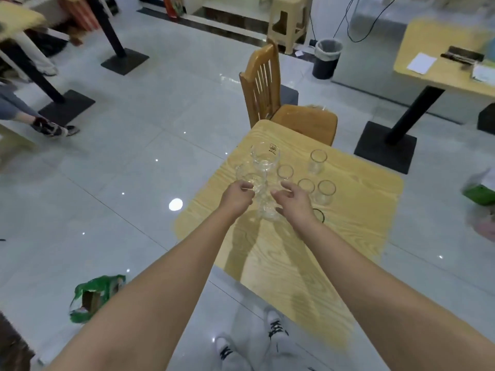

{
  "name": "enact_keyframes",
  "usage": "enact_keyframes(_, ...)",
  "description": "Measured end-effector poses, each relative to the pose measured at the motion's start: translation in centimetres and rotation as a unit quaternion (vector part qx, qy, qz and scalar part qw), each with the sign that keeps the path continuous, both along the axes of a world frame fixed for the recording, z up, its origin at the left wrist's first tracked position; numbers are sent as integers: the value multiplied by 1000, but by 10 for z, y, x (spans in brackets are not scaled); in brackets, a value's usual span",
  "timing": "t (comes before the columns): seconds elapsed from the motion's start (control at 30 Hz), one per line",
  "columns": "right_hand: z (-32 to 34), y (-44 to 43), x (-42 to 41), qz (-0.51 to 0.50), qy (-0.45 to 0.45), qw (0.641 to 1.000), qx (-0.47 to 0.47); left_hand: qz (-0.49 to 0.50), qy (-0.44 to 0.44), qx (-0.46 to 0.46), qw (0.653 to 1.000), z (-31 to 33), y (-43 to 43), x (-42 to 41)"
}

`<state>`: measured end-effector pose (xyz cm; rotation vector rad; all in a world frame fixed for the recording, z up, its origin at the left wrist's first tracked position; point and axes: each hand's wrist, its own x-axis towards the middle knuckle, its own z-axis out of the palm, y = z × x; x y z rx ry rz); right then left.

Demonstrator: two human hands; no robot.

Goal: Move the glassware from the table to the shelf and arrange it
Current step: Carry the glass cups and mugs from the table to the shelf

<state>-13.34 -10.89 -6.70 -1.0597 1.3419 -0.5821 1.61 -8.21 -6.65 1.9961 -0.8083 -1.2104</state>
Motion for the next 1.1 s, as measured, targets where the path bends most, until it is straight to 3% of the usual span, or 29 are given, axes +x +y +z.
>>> enact_keyframes(0.13,-46,9,1,-65,65,995,27,0,-1,36,999,-48,2,-7)
enact_keyframes(0.37,-96,4,1,-64,163,984,31,21,-63,54,996,-92,-12,-13)
enact_keyframes(0.8,-131,-27,11,-31,153,987,35,-66,-102,112,986,-138,-37,-19)
enact_keyframes(1.1,-96,-6,-1,-25,129,991,-9,-85,-91,101,987,-102,-18,-32)
